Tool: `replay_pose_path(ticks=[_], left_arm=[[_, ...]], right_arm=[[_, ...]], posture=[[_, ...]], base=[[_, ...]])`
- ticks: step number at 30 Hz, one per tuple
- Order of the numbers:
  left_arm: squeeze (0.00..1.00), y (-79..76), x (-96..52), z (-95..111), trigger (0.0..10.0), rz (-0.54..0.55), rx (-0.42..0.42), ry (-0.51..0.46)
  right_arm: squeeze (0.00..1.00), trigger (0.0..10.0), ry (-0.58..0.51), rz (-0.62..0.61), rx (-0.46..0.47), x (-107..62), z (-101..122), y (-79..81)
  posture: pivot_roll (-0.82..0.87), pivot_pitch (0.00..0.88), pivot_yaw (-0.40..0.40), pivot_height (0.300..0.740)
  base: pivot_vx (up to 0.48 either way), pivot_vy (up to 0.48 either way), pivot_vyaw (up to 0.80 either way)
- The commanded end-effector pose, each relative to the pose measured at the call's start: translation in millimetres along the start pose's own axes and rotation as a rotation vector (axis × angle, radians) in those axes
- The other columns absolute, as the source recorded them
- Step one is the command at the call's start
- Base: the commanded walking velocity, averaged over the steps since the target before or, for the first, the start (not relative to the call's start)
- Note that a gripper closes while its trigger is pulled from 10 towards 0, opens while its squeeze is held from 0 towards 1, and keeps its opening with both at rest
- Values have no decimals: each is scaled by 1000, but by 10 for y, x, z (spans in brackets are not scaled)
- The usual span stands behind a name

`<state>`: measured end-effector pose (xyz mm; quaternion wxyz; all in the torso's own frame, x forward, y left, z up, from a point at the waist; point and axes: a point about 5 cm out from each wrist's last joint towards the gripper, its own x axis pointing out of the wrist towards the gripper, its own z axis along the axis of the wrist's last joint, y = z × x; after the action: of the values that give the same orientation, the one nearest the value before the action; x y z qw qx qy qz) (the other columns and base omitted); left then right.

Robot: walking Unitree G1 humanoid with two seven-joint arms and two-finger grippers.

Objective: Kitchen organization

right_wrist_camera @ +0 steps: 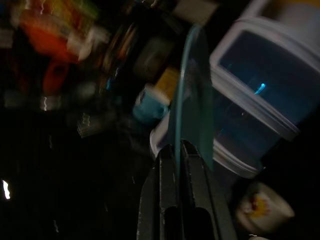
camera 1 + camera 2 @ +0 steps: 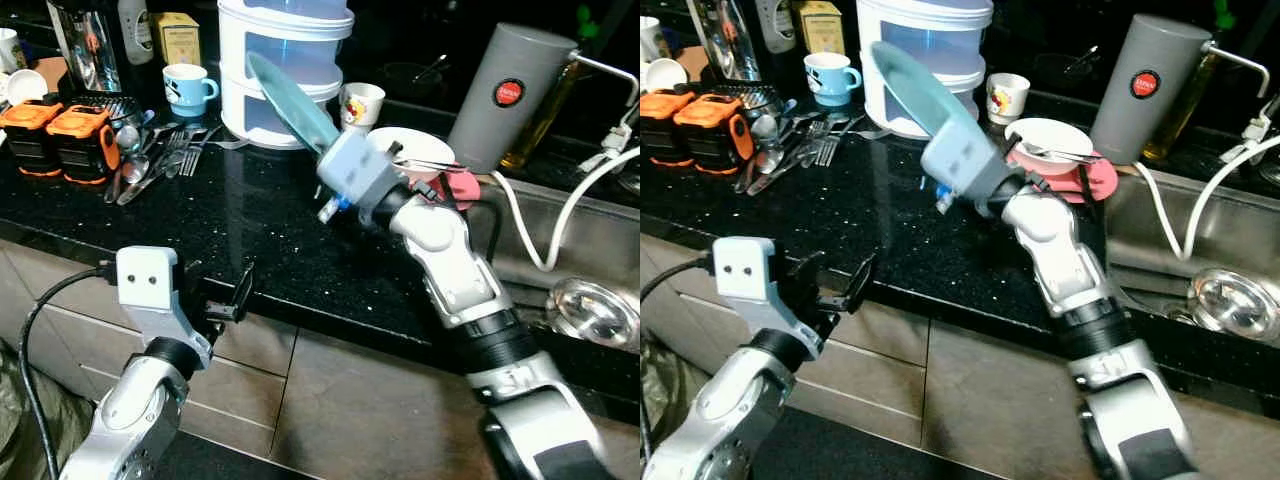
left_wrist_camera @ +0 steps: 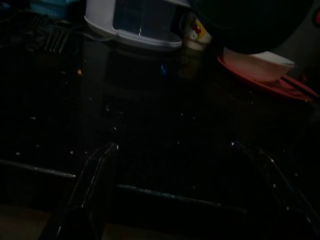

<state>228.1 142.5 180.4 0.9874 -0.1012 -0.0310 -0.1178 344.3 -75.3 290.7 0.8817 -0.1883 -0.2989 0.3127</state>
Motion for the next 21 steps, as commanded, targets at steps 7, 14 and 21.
replay_pose_path(ticks=[7,14,21], left_arm=[[0,-27,21,25,10000,-19,1,-14],[0,-24,43,36,10000,-24,6,-19],[0,-23,66,52,10000,-32,10,-30]], right_arm=[[0,10000,-163,-214,412,10,243,-372],[0,10000,-156,-280,465,-16,225,-538],[0,10000,-164,-410,457,-143,237,-892]], posture=[[136,0,-77,740],[138,0,-74,740],[139,0,-72,740]], base=[[0,0,-191],[0,0,-800],[0,0,-800]])
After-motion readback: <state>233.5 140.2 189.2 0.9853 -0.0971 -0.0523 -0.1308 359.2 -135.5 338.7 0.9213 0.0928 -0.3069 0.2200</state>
